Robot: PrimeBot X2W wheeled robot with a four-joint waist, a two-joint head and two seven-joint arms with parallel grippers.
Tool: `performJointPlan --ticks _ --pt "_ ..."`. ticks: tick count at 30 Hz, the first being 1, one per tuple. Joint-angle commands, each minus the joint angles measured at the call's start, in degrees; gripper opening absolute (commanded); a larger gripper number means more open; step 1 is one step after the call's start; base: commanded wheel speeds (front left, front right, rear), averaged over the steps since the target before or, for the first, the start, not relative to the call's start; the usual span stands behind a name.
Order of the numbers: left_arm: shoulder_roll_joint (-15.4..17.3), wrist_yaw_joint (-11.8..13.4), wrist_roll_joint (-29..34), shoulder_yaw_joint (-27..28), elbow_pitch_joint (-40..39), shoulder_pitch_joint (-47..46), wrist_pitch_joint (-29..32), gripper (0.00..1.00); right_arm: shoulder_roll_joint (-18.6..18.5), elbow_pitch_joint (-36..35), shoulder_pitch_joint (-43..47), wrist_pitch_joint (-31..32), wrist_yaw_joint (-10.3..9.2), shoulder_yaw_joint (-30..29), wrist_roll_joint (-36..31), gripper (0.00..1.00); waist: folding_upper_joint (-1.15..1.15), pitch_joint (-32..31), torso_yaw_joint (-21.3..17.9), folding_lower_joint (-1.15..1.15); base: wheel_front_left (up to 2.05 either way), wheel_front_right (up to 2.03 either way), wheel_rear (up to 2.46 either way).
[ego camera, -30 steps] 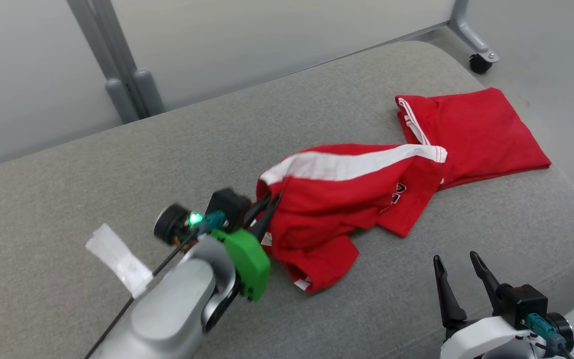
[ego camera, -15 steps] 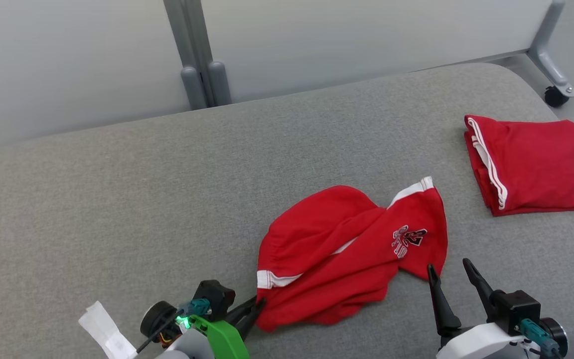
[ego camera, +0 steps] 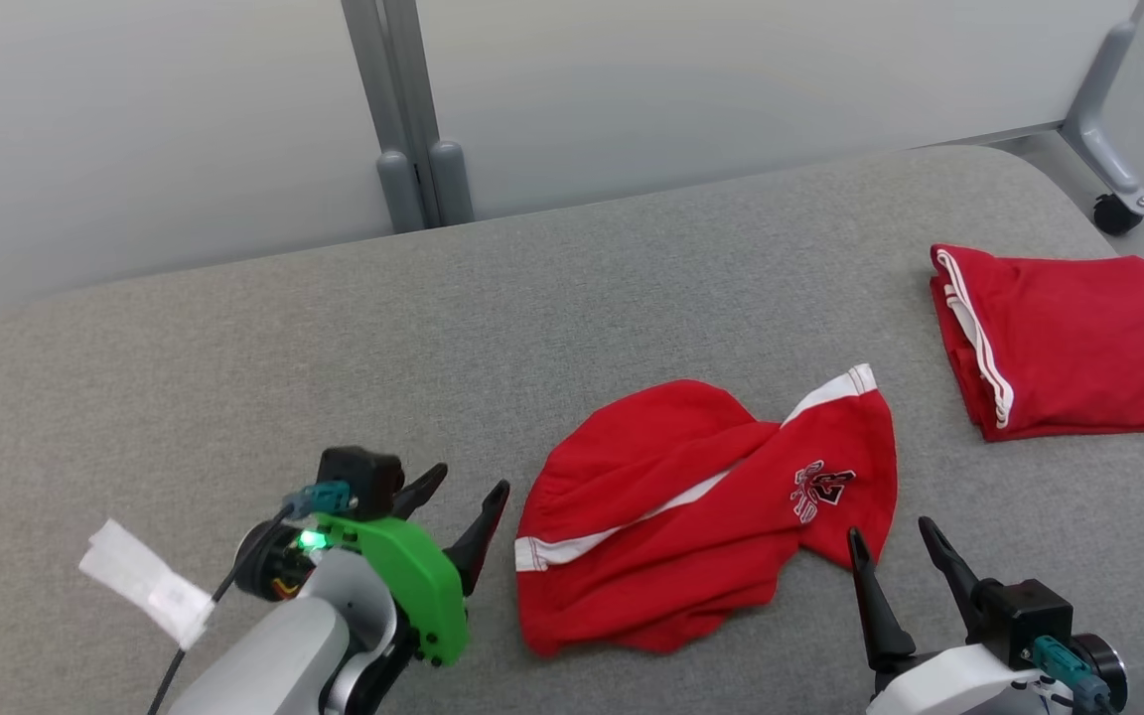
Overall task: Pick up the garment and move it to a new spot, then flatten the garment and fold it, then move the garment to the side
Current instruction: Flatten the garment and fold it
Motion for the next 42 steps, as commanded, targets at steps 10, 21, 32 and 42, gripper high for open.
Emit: performJointPlan --ticks 10,21,32,42 --pt "-7.3 0.6 -1.0 -1.7 13.0 -8.8 7.7 1.0 -0.1 -0.2 -1.8 -0.1 -0.09 1.2 0.1 1.0 0.0 2.5 -6.6 0.0 0.0 0.0 0.0" --pt "-10.5 -0.2 -1.5 -2.1 27.4 -14.5 10.2 1.0 -0.1 -0.8 -2.6 -0.1 -0.09 1.1 -0.4 1.0 0.0 5.2 -14.1 0.0 0.0 0.0 0.0" --pt "-12.1 4.3 -1.9 0.7 34.7 -17.7 1.5 0.0 -0.1 -1.2 -2.6 -0.1 -0.09 0.3 -0.6 1.0 0.0 6.3 -14.6 0.0 0.0 0.0 0.0" --pt "-12.9 6.4 -5.2 7.1 37.1 -20.0 -13.1 0.0 -0.1 -0.6 -2.1 -0.1 -0.09 0.9 -0.1 1.0 0.0 5.3 -11.5 0.0 0.0 0.0 0.0"
